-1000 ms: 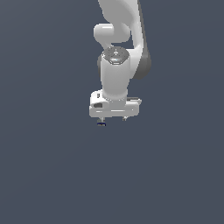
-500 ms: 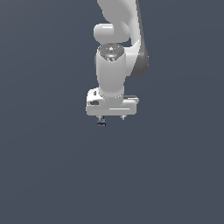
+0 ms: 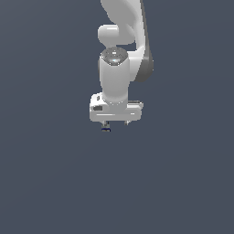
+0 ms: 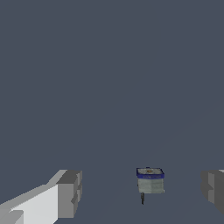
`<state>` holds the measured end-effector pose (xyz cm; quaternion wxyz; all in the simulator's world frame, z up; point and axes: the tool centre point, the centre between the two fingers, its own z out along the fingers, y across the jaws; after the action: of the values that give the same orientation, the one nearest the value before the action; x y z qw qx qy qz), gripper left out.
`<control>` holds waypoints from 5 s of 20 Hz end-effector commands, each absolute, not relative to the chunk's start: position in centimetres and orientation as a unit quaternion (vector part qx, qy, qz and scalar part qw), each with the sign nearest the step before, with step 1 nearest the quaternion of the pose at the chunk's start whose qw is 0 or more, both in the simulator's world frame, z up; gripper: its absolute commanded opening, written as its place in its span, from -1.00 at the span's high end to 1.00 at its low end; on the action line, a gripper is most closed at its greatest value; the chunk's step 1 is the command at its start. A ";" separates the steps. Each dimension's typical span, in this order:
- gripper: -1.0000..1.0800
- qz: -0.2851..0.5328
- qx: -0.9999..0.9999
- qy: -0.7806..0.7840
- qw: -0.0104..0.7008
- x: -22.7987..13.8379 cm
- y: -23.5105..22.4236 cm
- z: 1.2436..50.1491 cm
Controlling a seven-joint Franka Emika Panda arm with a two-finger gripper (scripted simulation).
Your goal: Pick up the object and move it to a goal position.
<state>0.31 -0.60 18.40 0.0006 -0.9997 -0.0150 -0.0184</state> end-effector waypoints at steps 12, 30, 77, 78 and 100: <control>-0.92 -0.008 -1.000 -0.029 0.001 -5.0 -4.5 10.9; -0.92 0.000 -0.999 -0.038 0.000 -9.8 -6.9 6.2; 1.00 0.000 -0.999 -0.038 0.000 -6.7 -9.8 10.1; 1.00 0.000 -0.999 -0.038 0.000 -6.4 -10.1 11.0; 1.00 0.000 -0.999 -0.039 0.000 1.3 -16.6 30.0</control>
<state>0.83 -16.21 28.87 0.0000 -0.9993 -0.0385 -0.0002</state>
